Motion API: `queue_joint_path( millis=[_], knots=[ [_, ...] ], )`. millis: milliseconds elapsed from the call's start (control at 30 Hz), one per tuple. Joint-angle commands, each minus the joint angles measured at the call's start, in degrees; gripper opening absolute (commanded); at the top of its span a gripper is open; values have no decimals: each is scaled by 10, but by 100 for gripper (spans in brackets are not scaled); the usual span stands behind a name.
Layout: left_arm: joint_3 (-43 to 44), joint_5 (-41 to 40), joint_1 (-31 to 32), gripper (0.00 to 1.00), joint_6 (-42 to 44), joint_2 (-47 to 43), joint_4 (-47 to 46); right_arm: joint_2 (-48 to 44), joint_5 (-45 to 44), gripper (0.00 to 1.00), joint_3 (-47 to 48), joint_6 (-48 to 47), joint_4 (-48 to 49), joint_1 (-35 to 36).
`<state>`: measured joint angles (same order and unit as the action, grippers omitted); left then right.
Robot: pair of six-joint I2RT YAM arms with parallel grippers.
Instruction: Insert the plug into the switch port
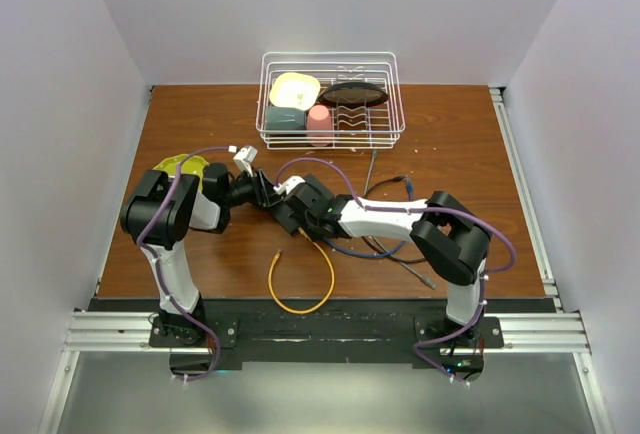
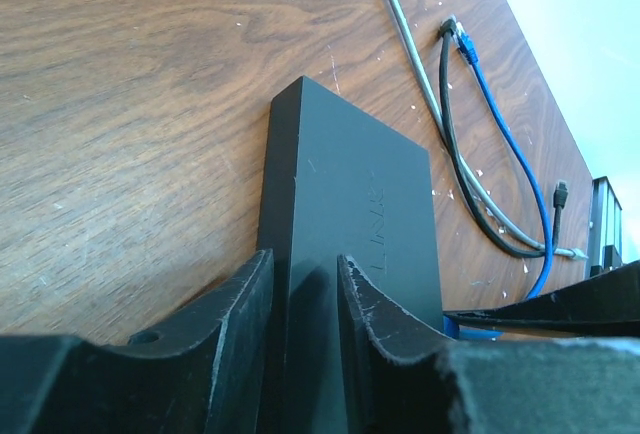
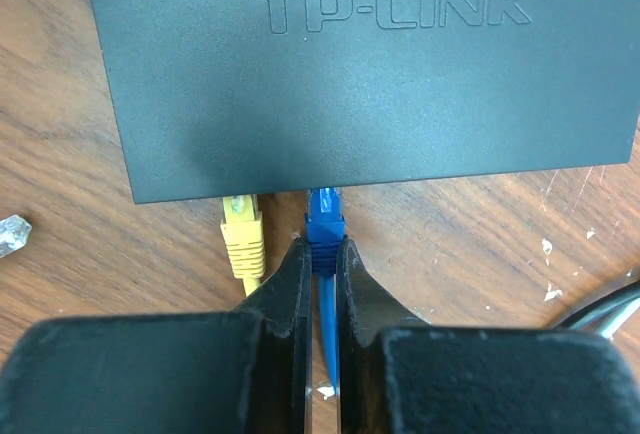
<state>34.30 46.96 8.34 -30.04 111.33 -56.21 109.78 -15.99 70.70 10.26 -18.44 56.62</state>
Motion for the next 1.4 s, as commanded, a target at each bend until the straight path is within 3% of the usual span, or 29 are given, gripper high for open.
queue_joint_path(
  millis=[0, 267, 600, 867, 1367],
  knots=[
    [-1, 59, 10, 34, -14, 11, 6, -44, -13, 0, -22, 16, 160, 2],
    [1, 72, 12, 30, -18, 19, 5, -36, -6, 0, -23, 13, 176, 1],
    [-10, 112, 16, 30, -68, 40, -67, -16, -9, 0, 10, 1, 176, 1],
    [-14, 116, 22, 29, -64, 37, -58, -11, -25, 0, 36, -4, 182, 2],
    [-37, 105, 44, 12, -45, 24, -27, -25, -68, 0, 40, 30, 231, -7]
  ],
)
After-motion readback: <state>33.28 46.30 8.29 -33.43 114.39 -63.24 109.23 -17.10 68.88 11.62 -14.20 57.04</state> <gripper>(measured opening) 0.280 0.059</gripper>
